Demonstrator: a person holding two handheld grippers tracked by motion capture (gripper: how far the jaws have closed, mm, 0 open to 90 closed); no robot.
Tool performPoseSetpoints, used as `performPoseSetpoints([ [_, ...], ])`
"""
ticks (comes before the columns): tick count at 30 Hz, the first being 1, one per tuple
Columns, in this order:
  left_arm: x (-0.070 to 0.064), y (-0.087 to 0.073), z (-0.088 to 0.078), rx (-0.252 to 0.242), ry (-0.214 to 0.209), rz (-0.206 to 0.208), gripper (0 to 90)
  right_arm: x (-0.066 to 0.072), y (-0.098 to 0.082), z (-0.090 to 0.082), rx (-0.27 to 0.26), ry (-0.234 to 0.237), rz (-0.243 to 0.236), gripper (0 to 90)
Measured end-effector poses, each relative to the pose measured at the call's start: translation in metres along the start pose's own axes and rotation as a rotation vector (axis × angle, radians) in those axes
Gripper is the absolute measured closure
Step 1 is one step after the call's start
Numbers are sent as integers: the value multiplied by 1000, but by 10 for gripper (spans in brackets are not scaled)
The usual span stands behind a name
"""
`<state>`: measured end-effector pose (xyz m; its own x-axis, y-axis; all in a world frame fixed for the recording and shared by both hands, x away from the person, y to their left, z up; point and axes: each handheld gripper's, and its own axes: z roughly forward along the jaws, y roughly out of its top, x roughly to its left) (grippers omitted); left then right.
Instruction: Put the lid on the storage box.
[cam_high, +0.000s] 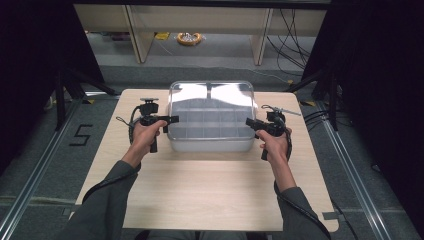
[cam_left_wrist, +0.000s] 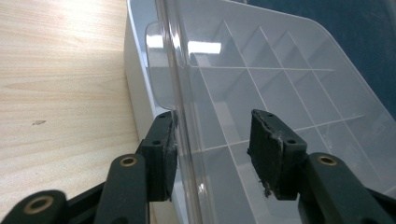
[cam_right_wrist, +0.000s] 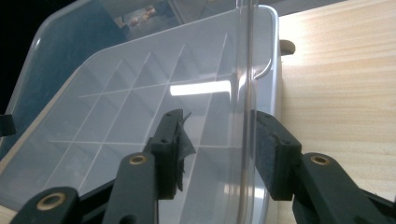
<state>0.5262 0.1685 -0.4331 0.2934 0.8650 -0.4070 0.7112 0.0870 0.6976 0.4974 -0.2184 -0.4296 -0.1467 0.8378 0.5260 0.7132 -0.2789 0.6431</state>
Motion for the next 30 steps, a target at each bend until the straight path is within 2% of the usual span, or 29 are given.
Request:
performPoseSetpoints([
  [1,1,-2,2,-5,4,18,508,-3,-2,2,-9,2,-9,568],
  [2,1,-3,2,-7,10,26,503,-3,-2,2,9,4,13,568],
  [3,1,-4,4,-3,11,24,501,-10,-2,6,-41,2,-78,569],
  [4,2,-5,5,3,8,21,499,-6,-3,4,-2,-2,-6,570],
  [5,2,-5,5,3,8,21,498,-11,-4,7,-28,-5,-47,570],
  [6,2,-6,6,-5,8,32,497,-9,-4,6,-4,-3,3,575],
  [9,2,-7,6,-16,14,34,496,-10,-4,6,-8,3,8,576],
  [10,3,-6,7,-17,8,33,496,-11,-3,8,-24,-2,-22,575],
  [11,3,-6,7,-17,8,33,497,-11,-3,8,-24,-2,-22,575],
  [12,3,-6,7,-20,13,33,497,-9,-3,7,-8,6,0,575],
  [13,3,-6,7,-23,15,32,497,-17,-1,11,-63,2,-115,575],
  [16,4,-5,8,-20,18,35,496,-16,0,12,-62,-5,-111,574],
  [17,4,-5,8,-26,20,32,496,-17,1,14,-73,-11,-130,571],
  [19,4,-5,8,-29,19,32,496,-17,1,15,-77,-12,-133,567],
  [20,3,-5,8,-28,21,33,496,-15,0,15,-73,-15,-120,555],
  [22,3,-5,8,-26,25,34,492,-14,0,16,-73,-27,-145,543],
  [28,1,-4,8,-22,33,43,482,-11,2,17,-62,-39,-147,524],
  [30,0,-4,9,-20,40,44,473,-12,3,19,-72,-53,-185,512],
])
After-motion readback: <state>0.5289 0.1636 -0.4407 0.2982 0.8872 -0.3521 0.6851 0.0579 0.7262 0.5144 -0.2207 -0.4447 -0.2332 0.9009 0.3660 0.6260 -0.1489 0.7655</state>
